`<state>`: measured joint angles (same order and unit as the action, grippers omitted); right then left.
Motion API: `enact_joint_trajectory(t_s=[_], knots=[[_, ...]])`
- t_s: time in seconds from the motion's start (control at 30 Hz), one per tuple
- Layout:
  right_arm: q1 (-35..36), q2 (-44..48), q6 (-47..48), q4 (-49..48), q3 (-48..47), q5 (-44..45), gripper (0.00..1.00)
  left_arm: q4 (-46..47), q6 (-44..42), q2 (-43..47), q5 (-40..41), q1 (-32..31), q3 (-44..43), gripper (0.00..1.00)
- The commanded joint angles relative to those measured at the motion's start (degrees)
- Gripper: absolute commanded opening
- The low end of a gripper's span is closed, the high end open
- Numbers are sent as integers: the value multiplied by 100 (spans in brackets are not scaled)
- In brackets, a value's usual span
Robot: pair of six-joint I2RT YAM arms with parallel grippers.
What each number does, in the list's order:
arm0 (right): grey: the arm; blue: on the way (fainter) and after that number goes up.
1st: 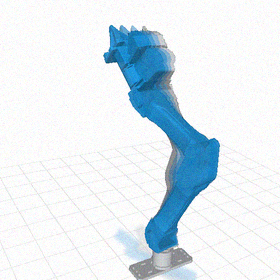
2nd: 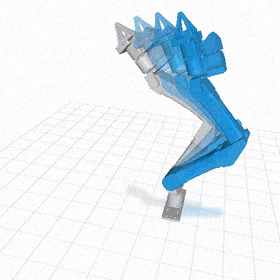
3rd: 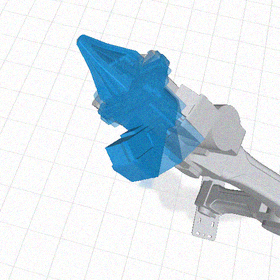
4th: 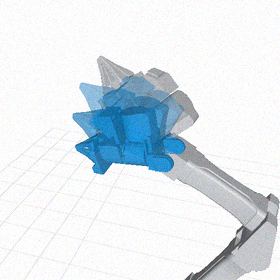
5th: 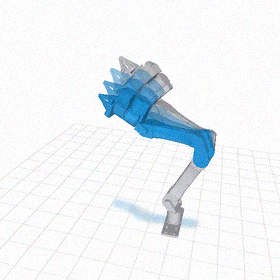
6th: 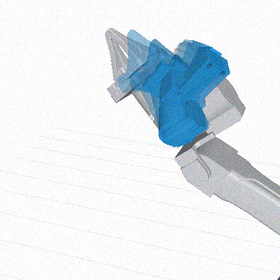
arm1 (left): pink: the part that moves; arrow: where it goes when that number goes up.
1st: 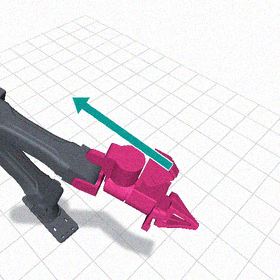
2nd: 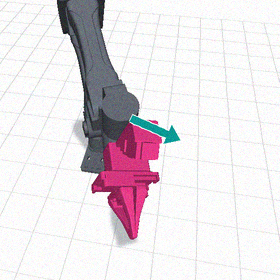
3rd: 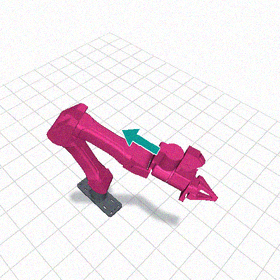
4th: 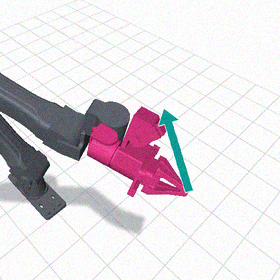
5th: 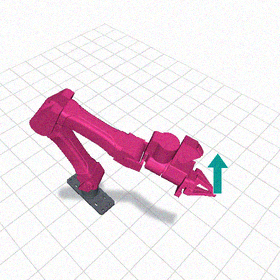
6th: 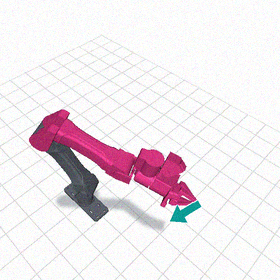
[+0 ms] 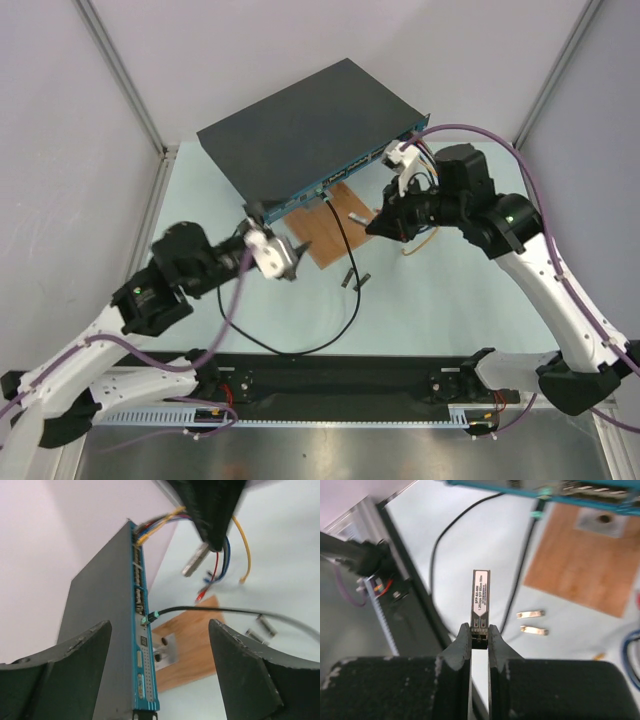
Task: Insert the plug into the switch port
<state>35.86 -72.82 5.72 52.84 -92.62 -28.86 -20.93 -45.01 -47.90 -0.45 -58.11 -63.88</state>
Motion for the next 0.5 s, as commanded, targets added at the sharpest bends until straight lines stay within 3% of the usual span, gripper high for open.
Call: enact_joint_trajectory(t_s=[0.0,0.07,0.17,0.2,0.27,0.3,0.37,0.47], knots=[[-272,496,-150,-1213,253,467,0,45,2476,254,-851,832,-730,85],[-333,645,-89,-1503,393,749,0,98,3276,255,-1228,1404,-871,86],[-360,733,113,-1714,613,1242,0,211,5270,307,-1869,2845,-794,91],[-377,742,184,-1759,727,1373,0,290,6249,403,-2211,3614,-506,91],[-395,760,403,-1873,841,1471,0,528,7508,465,-2932,4278,-179,91],[-404,734,465,-1882,885,1558,0,641,7899,492,-3126,4864,153,92],[-448,673,640,-1891,930,1603,0,1230,8951,606,-3600,5395,541,93],[-579,620,676,-2014,1009,1542,0,1556,9606,580,-3708,6100,1069,96]])
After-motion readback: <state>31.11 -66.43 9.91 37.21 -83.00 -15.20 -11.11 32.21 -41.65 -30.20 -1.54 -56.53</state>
